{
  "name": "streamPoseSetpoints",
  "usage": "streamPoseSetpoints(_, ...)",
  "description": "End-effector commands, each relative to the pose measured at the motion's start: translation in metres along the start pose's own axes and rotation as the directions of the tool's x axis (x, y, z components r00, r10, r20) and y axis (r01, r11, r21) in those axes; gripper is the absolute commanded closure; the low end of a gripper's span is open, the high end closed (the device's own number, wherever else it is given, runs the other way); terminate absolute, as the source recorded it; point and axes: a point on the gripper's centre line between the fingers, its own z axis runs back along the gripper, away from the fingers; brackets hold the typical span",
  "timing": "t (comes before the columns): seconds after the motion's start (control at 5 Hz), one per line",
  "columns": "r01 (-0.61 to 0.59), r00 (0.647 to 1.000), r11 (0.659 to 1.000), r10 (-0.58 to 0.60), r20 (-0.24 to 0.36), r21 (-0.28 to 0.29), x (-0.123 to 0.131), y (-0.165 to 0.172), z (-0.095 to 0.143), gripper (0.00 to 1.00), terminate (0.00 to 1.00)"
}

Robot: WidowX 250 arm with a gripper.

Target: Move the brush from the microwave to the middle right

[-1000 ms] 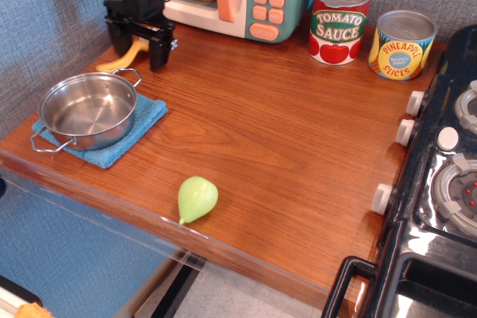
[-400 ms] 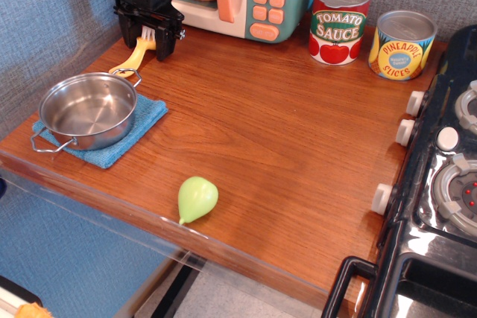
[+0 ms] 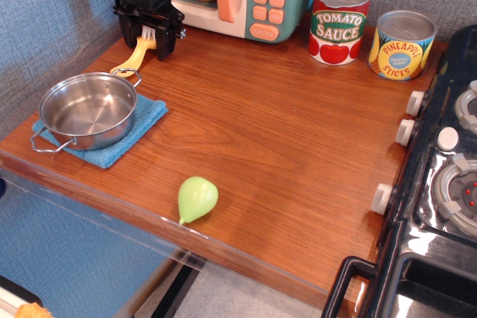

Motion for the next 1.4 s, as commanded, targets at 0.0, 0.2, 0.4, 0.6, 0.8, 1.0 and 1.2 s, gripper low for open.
streamPoseSetpoints(0.0,-0.076,0.978,0.997,0.080,0.191,-0.029,0.000,0.029,0.071,1.00,0.00)
streamPoseSetpoints(0.2,-0.068,0.959,0.997,0.077,0.274,-0.042,0.002,0.024,0.108,1.00,0.00)
streamPoseSetpoints(0.4,-0.021,0.936,0.998,0.039,0.350,-0.053,-0.004,-0.005,0.141,1.00,0.00)
streamPoseSetpoints(0.6,0.059,0.935,0.995,-0.027,0.352,-0.081,-0.018,-0.052,0.146,1.00,0.00)
streamPoseSetpoints(0.8,0.128,0.943,0.987,-0.089,0.321,-0.102,-0.045,-0.101,0.140,1.00,0.00)
streamPoseSetpoints(1.0,0.169,0.955,0.973,-0.123,0.271,-0.156,-0.076,-0.150,0.130,1.00,0.00)
streamPoseSetpoints(1.2,0.187,0.963,0.971,-0.152,0.222,-0.148,-0.094,-0.202,0.116,1.00,0.00)
